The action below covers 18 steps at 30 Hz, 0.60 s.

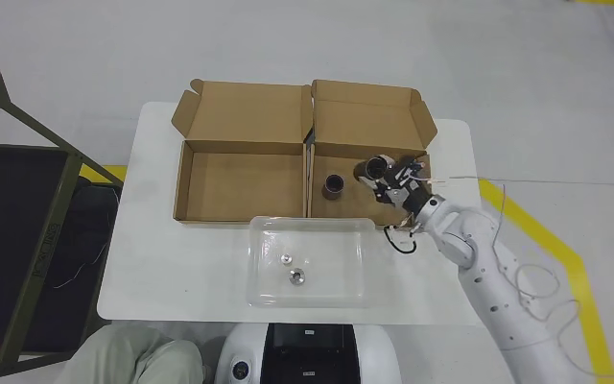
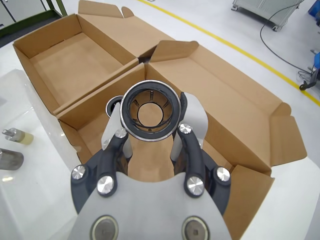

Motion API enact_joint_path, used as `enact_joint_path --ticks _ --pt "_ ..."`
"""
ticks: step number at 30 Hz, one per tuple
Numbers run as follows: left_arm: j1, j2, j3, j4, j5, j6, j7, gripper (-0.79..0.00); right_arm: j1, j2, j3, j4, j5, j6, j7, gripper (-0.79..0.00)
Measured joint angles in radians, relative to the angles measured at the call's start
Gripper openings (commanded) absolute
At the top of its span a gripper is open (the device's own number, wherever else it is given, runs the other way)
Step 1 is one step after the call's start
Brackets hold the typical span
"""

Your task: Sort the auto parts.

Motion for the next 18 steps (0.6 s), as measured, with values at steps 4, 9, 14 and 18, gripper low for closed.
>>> enact_joint_path --ticks 4,9,14,18 --pt "0.0 0.0 0.0 0.0 0.0 0.0 0.0 0.0 0.03 -0.005 -0.018 0.046 0.02 0.003 0.065 -0.785" --pt "0.0 0.0 0.0 0.0 0.0 0.0 0.0 0.0 0.077 -0.014 -0.05 0.106 0.049 -0.007 0.137 -0.785" --pt "0.0 0.0 0.0 0.0 0.0 0.0 0.0 0.0 0.121 -0.024 -0.086 0.149 0.064 -0.017 0.188 -0.785" --pt "0.0 0.0 0.0 0.0 0.0 0.0 0.0 0.0 0.152 -0.032 -0.111 0.188 0.076 -0.021 0.217 -0.785"
